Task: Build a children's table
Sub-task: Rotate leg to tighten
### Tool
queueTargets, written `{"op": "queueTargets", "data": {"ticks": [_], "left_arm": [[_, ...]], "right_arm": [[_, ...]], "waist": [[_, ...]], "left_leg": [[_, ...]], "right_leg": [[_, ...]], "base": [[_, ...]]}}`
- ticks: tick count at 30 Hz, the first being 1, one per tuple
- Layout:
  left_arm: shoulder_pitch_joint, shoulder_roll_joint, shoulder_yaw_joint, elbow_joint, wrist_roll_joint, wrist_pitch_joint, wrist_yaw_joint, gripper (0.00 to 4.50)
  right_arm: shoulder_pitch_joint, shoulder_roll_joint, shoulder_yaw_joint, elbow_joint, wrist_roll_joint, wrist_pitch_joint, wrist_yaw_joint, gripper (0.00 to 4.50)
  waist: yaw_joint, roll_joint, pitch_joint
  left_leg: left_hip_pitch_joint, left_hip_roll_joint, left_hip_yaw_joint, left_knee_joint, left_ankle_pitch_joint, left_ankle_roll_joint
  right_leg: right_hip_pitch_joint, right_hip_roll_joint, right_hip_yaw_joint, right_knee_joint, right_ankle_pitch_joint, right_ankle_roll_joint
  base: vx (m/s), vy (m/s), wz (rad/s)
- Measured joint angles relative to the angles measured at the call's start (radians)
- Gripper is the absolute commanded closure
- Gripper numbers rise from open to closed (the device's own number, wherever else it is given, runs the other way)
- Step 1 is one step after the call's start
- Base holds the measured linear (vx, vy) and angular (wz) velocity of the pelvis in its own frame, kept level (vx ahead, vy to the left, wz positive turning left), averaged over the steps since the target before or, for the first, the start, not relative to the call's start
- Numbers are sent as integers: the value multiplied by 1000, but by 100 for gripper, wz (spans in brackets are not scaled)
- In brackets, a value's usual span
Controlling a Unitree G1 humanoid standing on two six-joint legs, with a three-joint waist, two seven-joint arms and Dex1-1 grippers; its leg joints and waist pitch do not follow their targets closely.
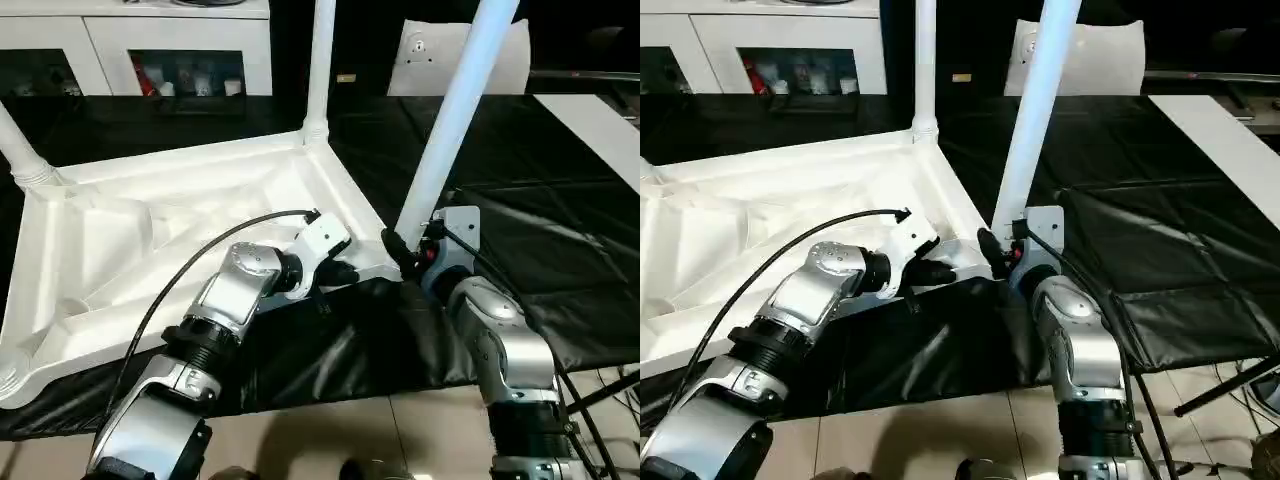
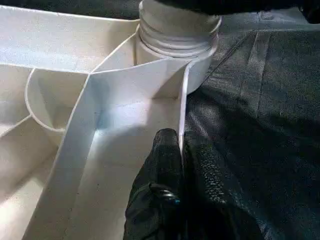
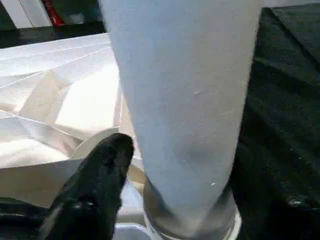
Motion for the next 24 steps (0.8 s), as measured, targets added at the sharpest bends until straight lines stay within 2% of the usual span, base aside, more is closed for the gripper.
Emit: {"op": "queueTargets", "data": {"ticks": [1, 2, 7, 8, 10, 13, 18, 22, 24], "left_arm": [[6, 11, -2, -10, 0, -10, -18, 450], [8, 14, -3, -14, 0, -11, -25, 450], [41, 116, -14, -50, -25, -102, -167, 450], [43, 127, -15, -51, -27, -111, -183, 450], [56, 173, -31, -61, -40, -166, -267, 450], [67, 196, -56, -63, -65, -223, -365, 450], [70, 252, -77, -53, -96, -274, -506, 450], [64, 266, -96, -29, -104, -318, -573, 450], [60, 269, -105, -19, -104, -334, -596, 450]], "right_arm": [[8, -7, 1, -11, 4, 0, 24, 96], [13, -11, 1, -17, 7, 0, 34, 96], [53, -150, 61, -66, 79, 6, 266, 65], [55, -164, 67, -69, 80, 4, 286, 55], [60, -240, 114, -70, 89, -9, 396, 35], [60, -306, 135, -69, 97, -35, 520, 12], [59, -430, 154, -48, 113, -118, 687, 12], [60, -457, 178, -25, 133, -162, 798, 12], [60, -471, 180, -23, 152, -164, 844, 38]], "waist": [[0, 1, 0], [0, 1, 0], [0, 4, 2], [1, 4, 3], [4, 5, 3], [11, 4, 3], [36, 2, 4], [48, 1, 4], [54, 0, 4]], "left_leg": [[-1, 0, 0, 0, 0, 0], [-1, 0, 0, -1, 0, 0], [-2, 2, 0, -4, 4, 5], [-2, 2, 0, -4, 4, 5], [-2, 3, 0, -4, 4, 5], [-4, 3, 0, -2, 3, 6], [-4, 2, 0, 0, 3, 6], [-4, 2, 0, 2, 3, 6], [-4, 2, 0, 3, 3, 7]], "right_leg": [[-1, 0, 0, 0, 0, 0], [-1, 0, 0, 0, 0, 0], [-4, 2, -1, 2, 1, -2], [-4, 2, -2, 2, 1, -2], [-4, 2, -2, 2, 0, -2], [-4, 2, -2, 1, 0, -2], [-3, 1, -2, 2, 1, -3], [-2, 0, -2, 2, 2, -4], [-2, 0, -2, 2, 2, -4]], "base": [[0, 0, 0], [0, 0, 0], [0, 0, 0], [0, 0, 0], [0, 0, 0], [0, 0, 0], [0, 0, 0], [0, 0, 0], [0, 0, 0]]}}
